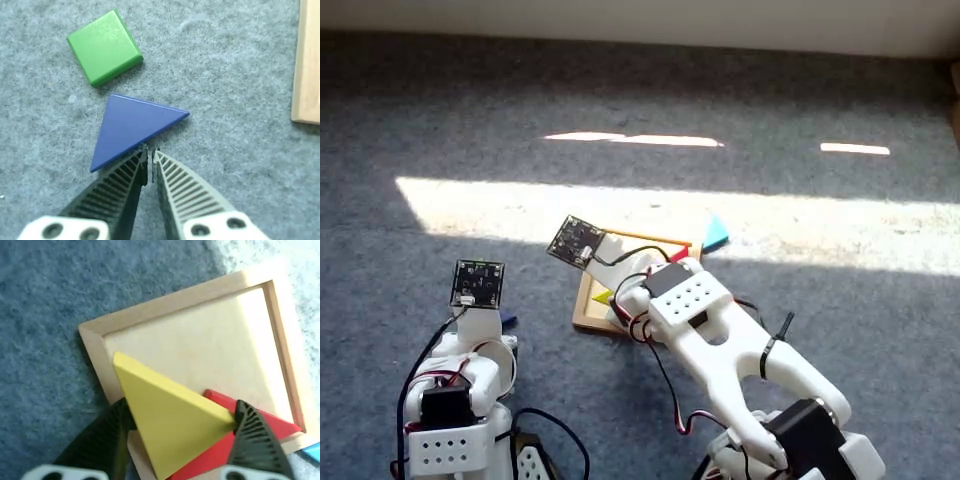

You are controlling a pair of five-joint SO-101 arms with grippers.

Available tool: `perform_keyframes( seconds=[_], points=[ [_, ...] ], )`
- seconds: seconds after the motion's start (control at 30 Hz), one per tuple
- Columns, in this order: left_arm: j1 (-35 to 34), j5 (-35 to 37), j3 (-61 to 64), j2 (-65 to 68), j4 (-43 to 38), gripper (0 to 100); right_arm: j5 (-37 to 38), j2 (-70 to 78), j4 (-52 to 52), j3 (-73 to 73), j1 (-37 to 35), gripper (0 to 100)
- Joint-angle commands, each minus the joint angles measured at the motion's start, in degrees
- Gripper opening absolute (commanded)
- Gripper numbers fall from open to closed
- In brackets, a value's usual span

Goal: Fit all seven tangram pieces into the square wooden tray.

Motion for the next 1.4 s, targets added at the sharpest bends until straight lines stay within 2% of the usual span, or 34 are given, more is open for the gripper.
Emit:
perform_keyframes(
  seconds=[0.0,0.23,0.4,0.53,0.63,0.73,0.8,1.0,1.2,1.37],
  points=[
    [-0.75,-0.35,1.10,-2.33,0.44,4,0.18,-0.13,1.89,-3.12,0.75,20.0],
    [-0.75,-0.35,1.10,-2.33,0.44,4,0.18,-0.13,4.79,-3.03,0.75,37.0],
    [-0.75,-0.35,1.10,-2.33,0.44,4,0.18,-0.84,4.88,-3.03,0.48,37.2],
    [-0.75,-0.35,1.10,-2.33,0.44,4,0.09,-0.84,10.15,-3.47,0.66,36.7],
    [-0.75,-0.35,1.10,-2.33,0.44,4,0.00,-0.92,12.09,-3.65,0.57,24.8],
    [-0.75,-0.35,1.10,-2.33,0.44,4,-3.96,-0.84,9.80,-3.56,0.57,7.8],
    [-0.75,-0.35,1.10,-2.33,0.44,4,-6.77,-0.84,7.87,-3.56,0.84,0.0],
    [-0.75,-0.35,1.10,-2.33,0.44,4,-11.78,-0.75,3.65,-3.56,0.92,1.1],
    [-0.75,-0.35,1.10,-2.33,0.44,4,-12.92,-0.13,-3.82,-2.86,5.23,1.1],
    [-0.75,-0.35,1.10,-2.33,0.44,4,-12.66,-0.13,0.48,-2.95,5.85,1.1]
  ],
)
